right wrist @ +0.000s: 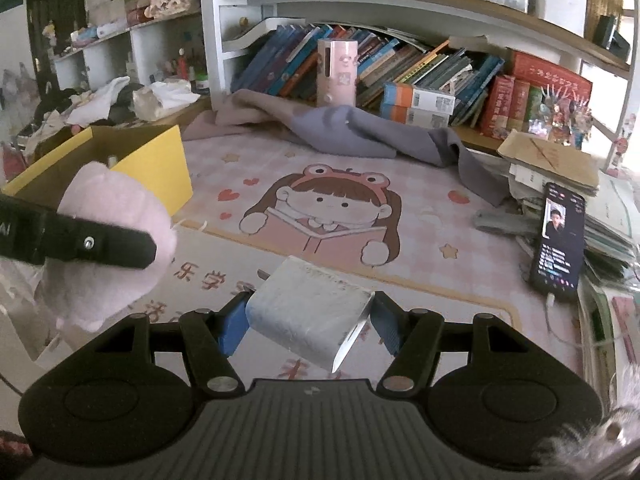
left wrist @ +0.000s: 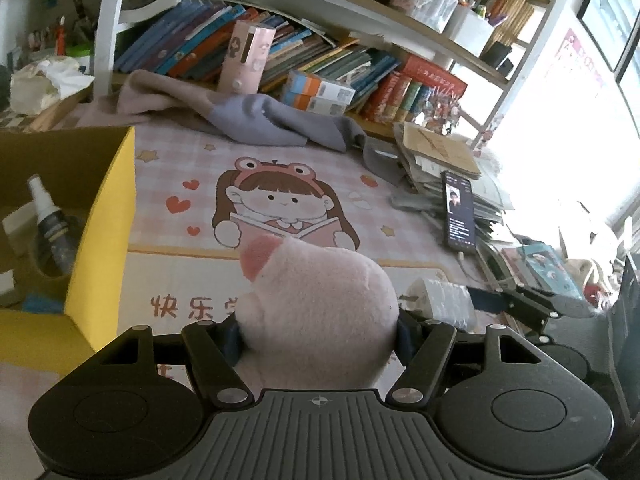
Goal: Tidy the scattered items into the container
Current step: 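Carry the plush pig with left tool while right tool carries the block to the box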
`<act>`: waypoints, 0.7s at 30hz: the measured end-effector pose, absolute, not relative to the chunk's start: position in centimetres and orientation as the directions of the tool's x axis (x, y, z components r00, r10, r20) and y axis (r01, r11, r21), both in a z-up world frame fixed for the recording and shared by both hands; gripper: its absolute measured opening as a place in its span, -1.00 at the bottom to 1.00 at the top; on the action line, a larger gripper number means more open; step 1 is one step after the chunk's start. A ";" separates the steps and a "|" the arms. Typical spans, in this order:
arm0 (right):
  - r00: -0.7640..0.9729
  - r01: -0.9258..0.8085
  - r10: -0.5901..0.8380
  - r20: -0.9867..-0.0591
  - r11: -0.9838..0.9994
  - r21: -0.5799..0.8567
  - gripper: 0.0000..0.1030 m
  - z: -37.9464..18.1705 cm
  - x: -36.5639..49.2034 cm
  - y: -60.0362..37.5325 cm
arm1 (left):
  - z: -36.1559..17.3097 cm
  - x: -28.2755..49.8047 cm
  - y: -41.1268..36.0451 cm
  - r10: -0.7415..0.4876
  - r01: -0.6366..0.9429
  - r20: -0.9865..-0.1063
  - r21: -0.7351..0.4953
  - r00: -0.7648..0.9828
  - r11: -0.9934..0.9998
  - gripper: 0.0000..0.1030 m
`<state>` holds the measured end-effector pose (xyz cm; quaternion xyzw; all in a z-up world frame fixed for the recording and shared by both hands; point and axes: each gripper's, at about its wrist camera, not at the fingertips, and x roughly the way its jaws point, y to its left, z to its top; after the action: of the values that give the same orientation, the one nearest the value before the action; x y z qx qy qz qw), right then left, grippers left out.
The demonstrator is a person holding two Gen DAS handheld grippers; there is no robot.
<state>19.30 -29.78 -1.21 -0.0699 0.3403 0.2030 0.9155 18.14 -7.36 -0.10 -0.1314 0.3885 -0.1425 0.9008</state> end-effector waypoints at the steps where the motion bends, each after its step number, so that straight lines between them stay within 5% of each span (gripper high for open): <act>1: 0.685 -0.414 0.319 -0.655 0.910 0.010 0.21 -1.2 18.9 -29.5 | -0.2 17.8 -7.1 -0.368 0.160 -0.662 -0.355 0.653 0.921 0.34; 21: 0.731 -0.360 0.264 -0.630 0.933 -0.027 0.21 -0.2 10.6 -22.4 | -0.1 11.9 -0.4 -0.447 0.245 -0.626 -0.385 0.639 0.890 0.34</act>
<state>10.62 -22.38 -0.25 -0.0737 0.3261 0.1682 0.9273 11.90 -0.37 -0.09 -0.1333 0.3784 -0.1930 0.8954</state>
